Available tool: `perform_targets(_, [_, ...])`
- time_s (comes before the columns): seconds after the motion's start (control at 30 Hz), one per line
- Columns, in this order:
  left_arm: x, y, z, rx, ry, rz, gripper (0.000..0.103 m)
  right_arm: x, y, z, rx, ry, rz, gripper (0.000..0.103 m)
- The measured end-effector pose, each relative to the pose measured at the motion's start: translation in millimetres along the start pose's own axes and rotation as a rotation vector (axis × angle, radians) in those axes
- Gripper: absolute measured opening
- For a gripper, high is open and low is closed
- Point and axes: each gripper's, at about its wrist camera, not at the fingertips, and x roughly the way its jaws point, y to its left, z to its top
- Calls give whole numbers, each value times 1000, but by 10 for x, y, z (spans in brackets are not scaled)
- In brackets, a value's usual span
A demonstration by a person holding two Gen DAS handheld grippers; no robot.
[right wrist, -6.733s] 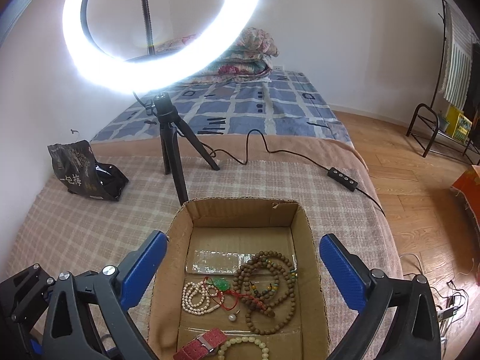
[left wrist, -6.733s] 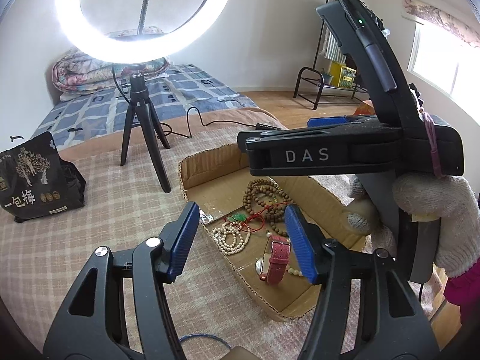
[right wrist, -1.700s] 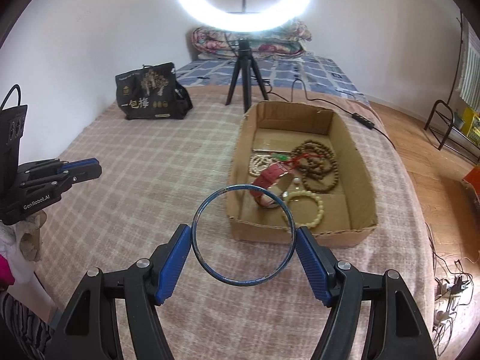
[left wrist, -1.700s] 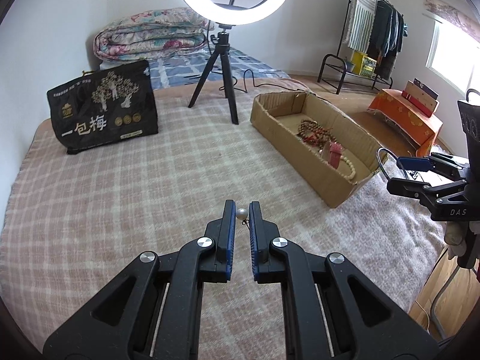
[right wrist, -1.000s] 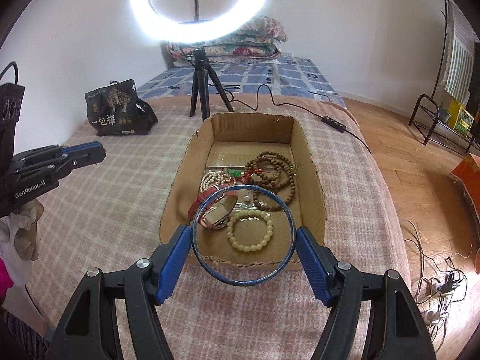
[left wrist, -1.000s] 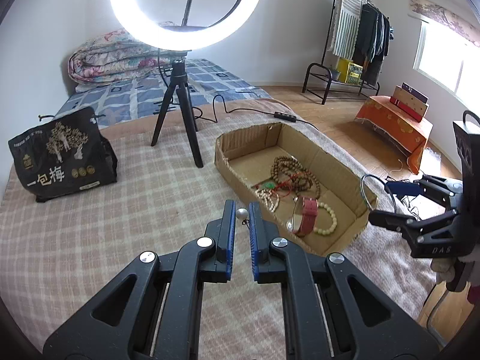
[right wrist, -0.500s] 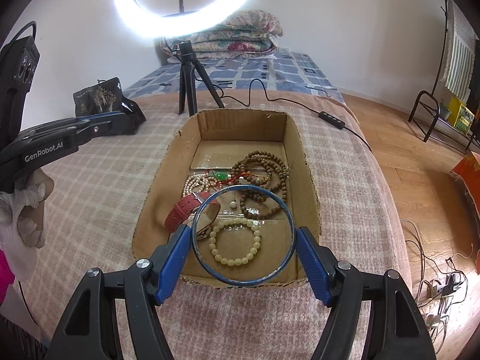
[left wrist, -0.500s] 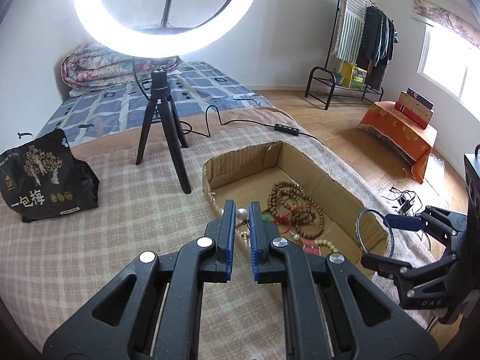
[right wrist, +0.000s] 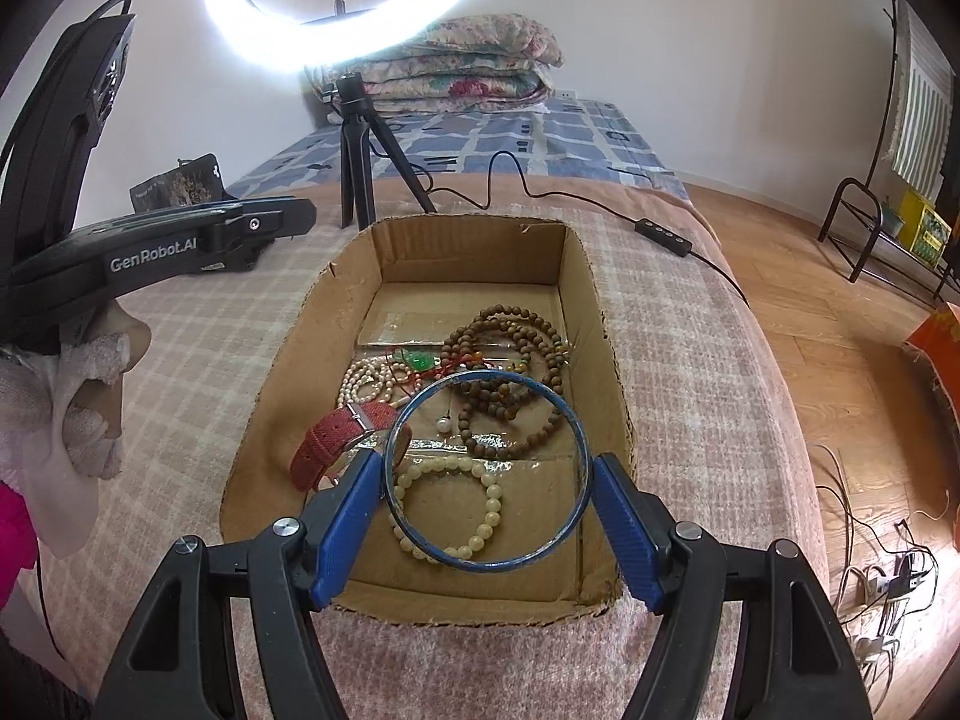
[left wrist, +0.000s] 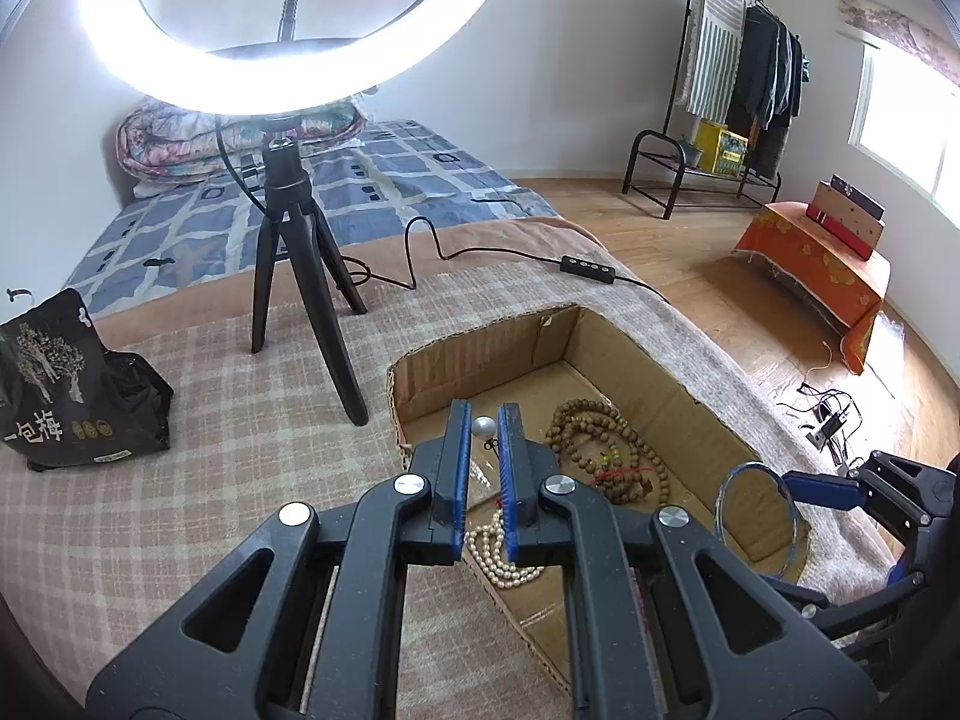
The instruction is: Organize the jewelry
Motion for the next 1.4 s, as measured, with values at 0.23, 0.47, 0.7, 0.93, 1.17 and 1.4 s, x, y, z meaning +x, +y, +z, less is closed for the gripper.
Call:
perform_targets(0.23, [84,4,62,-10,0,3,7,69,7,34,-3,4,-5,73])
perform_targets(0.47, [108,18,111,-23,-7,6,7,97,26,58,-5,7,-10,73])
perform_targets(0.7, [101,-4,131,-22,-13,8,43,109,28,61,-4,10,-8,74])
perform_targets(0.93, [37,-32,147,-19,-46,18,68,77,53,70,-12,-14,-31,94])
perform_targets(1.17, [-20,-46,156,-20,-57,19,78,44,76,71,2,-21,-69,103])
perform_targets(1.4, [-151,-64,168,-19,-65,27,78,-63,105,64,8,-23,-85,103])
